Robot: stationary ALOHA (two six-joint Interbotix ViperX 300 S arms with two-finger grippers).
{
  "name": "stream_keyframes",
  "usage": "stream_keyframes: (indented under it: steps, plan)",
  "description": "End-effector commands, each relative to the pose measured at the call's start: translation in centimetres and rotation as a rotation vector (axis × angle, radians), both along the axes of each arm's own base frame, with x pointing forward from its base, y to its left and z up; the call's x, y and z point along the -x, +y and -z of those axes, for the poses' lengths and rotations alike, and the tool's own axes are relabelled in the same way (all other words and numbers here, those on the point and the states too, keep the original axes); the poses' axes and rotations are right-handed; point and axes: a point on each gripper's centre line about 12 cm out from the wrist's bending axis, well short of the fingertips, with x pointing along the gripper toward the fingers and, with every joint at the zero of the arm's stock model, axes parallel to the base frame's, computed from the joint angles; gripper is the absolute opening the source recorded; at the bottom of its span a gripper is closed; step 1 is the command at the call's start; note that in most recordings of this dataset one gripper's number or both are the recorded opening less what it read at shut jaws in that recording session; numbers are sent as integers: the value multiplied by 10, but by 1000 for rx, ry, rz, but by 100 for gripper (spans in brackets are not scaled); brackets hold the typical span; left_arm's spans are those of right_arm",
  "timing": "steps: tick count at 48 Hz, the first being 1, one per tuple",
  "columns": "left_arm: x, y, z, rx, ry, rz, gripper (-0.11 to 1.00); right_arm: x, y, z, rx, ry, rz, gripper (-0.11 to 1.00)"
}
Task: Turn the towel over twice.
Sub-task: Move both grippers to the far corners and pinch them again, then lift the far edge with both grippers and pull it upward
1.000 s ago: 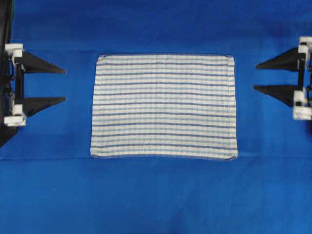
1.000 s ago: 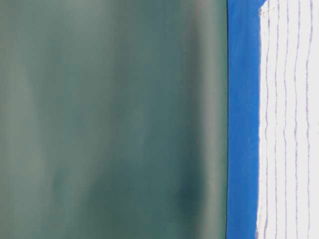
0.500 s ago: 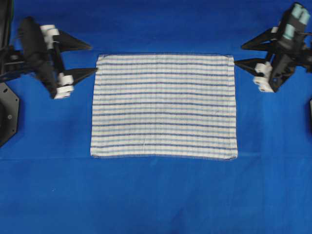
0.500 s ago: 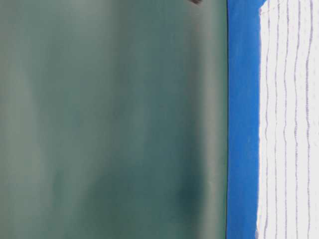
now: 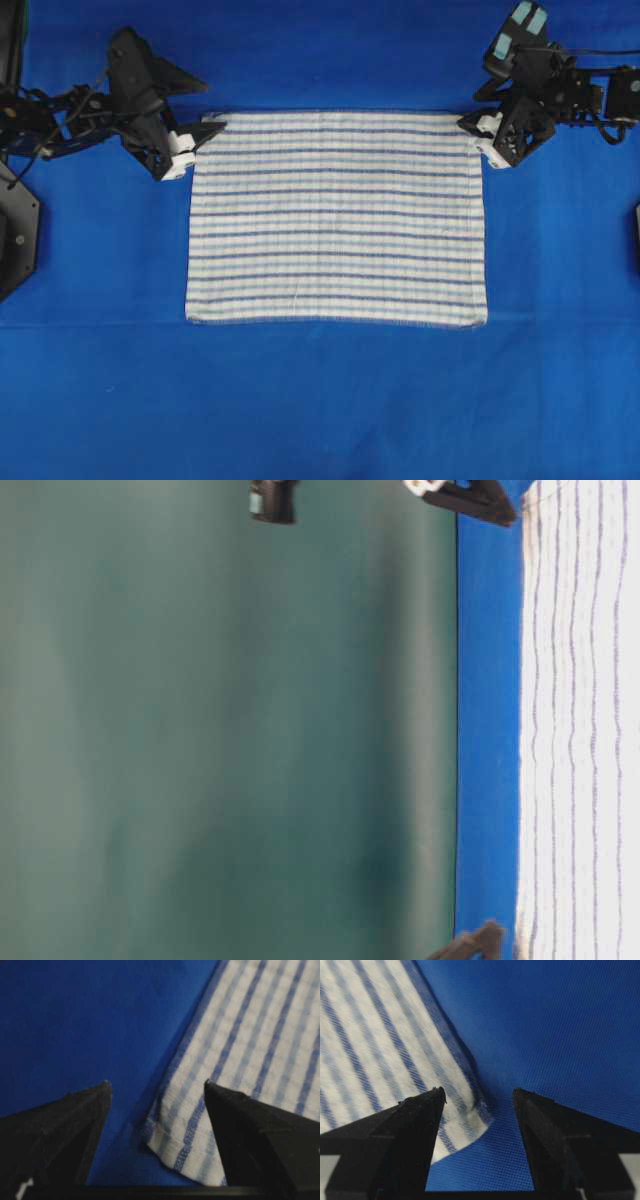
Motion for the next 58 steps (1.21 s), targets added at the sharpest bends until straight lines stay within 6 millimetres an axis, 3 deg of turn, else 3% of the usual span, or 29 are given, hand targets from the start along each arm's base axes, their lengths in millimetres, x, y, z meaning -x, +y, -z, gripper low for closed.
stream_keyframes:
  steps: [1,8,13,16,21,23,37,45,58]
  plan:
    - [-7,5,3,-2,-4,-5,70,-4,-6,0,4,-11,7,65]
    - [-9,10,17,17,33,-14,67,-2,-5,4,-4,4,9,63]
    - [-9,10,22,30,59,-14,50,-1,-5,5,-5,9,7,55]
    - [-10,10,23,37,74,-13,35,-1,-5,5,-4,12,5,42]
    - [-9,11,25,50,94,-16,9,-1,-4,5,0,12,-2,10]
    - [-10,10,25,53,101,-13,2,-1,-4,5,0,10,-2,5]
    - [-6,8,23,67,122,-13,1,-4,-8,-2,14,-12,3,5]
    - [-10,14,-3,30,57,-22,1,-3,-22,-26,57,-69,44,5]
    - [-11,50,-68,-111,-25,-72,1,11,-57,-86,192,-152,143,5]
